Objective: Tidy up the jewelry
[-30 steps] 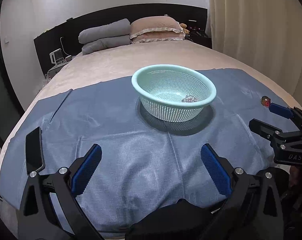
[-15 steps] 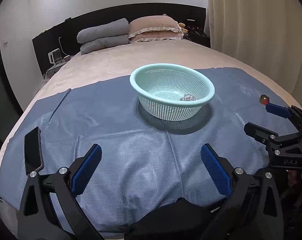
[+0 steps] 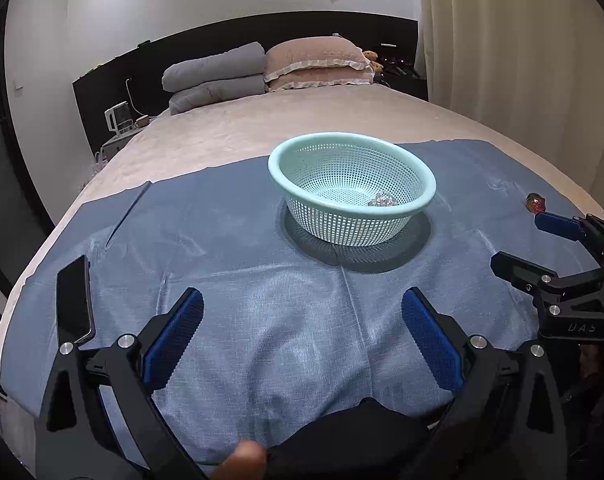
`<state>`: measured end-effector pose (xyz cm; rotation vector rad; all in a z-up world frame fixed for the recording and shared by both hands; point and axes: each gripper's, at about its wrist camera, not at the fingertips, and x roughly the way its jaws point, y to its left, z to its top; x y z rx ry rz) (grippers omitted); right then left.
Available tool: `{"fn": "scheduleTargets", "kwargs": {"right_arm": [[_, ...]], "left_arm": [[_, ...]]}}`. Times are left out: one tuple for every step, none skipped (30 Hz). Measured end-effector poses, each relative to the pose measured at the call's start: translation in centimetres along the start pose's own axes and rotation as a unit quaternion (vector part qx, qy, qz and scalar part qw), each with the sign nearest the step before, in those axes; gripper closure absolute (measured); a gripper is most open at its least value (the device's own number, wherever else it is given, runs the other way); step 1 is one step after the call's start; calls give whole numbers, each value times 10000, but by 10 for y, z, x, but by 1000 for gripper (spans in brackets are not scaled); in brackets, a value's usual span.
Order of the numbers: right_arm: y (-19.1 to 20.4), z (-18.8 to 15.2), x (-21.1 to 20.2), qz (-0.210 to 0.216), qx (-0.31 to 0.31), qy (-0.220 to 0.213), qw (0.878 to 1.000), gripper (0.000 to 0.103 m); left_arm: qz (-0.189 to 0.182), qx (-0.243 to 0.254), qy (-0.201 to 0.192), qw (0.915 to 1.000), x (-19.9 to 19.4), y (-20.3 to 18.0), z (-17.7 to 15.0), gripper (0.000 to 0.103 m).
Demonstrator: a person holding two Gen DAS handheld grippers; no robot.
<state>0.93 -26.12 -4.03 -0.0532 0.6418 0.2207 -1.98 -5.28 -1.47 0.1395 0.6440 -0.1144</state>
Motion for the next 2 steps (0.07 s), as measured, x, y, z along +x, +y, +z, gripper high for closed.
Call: {"fn": "scheduleTargets", "kwargs": {"right_arm": [[0, 0, 0, 3, -1, 1, 10000, 9], [0, 0, 0, 9, 2, 2, 10000, 9]], "left_arm": [[-13, 1, -2, 10000, 0, 0, 0, 6], [4, -6, 3, 10000, 0, 1, 0, 6]]}}
